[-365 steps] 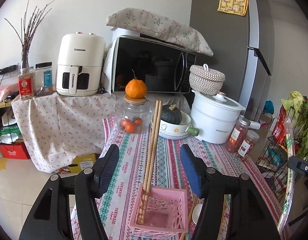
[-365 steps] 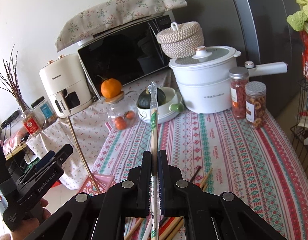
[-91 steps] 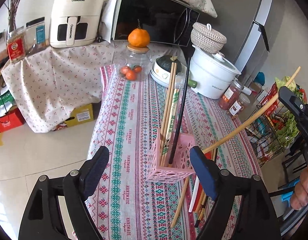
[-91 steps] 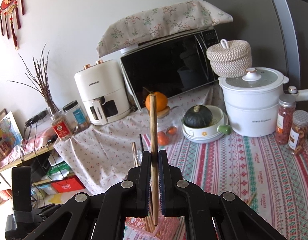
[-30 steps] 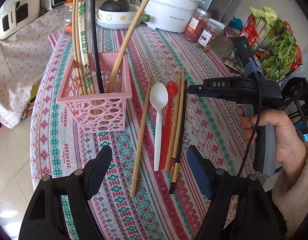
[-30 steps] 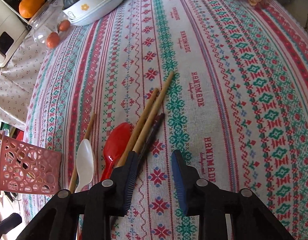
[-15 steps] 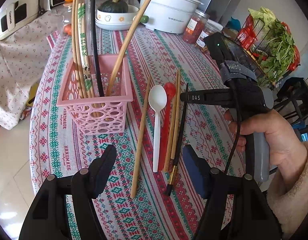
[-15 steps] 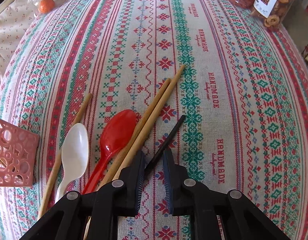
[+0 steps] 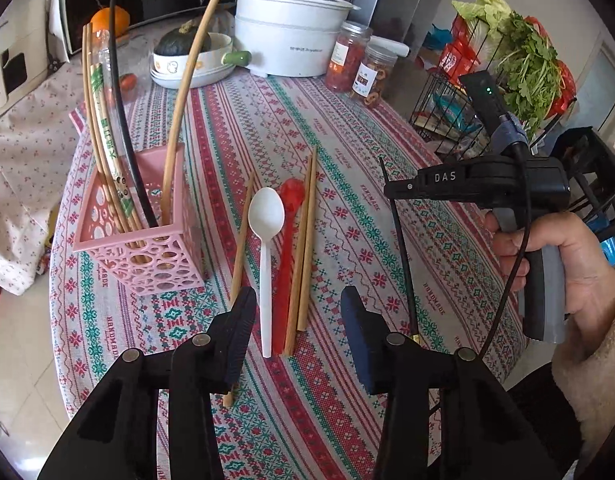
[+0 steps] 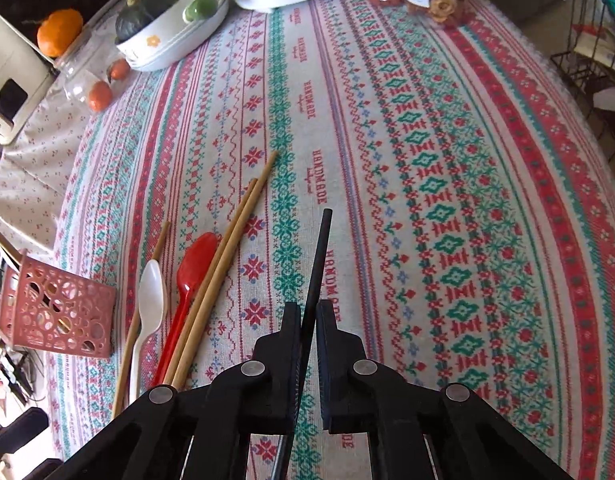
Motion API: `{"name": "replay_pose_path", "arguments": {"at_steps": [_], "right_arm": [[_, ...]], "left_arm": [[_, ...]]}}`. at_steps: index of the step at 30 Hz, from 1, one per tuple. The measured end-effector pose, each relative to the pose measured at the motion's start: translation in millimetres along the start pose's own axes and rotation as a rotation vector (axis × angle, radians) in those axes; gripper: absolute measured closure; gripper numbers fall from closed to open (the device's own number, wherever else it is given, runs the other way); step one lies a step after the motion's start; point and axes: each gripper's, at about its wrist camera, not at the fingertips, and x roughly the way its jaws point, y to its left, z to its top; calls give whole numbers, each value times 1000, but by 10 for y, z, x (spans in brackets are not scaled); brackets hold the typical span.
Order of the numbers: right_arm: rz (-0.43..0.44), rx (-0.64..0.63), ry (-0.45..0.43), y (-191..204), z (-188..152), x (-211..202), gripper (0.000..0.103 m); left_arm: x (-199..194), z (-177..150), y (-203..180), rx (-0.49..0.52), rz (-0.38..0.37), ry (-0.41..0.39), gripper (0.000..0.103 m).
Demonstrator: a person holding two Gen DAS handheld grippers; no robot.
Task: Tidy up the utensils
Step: 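Lower the right tool onto the thin black chopstick and close it, then grasp a wooden chopstick with the left tool while the right lifts the black chopstick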
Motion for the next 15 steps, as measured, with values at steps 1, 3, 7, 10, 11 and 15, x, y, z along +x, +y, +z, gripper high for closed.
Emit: {"name": "replay_pose_path", "arguments": {"at_steps": [1, 3, 7, 10, 11, 15], "right_arm": [[16, 6, -14, -30, -2, -73, 97], [44, 14, -35, -93, -9, -190, 97], [61, 25, -45, -192, -2, -259, 97], [82, 36, -44, -297, -5, -292, 97], [88, 40, -45, -330, -2, -305, 97], [115, 54, -48, -422, 28, -336, 97]], "left_arm": [[34, 25, -69, 7, -1, 4, 62], [129, 89, -222, 32, 1, 15, 66], [383, 339, -571, 103, 55, 14, 81], [658, 617, -686, 113, 97, 33, 86], [760, 717, -680, 101, 108, 44, 87], [1134, 1043, -583, 24, 123, 97, 91]]}}
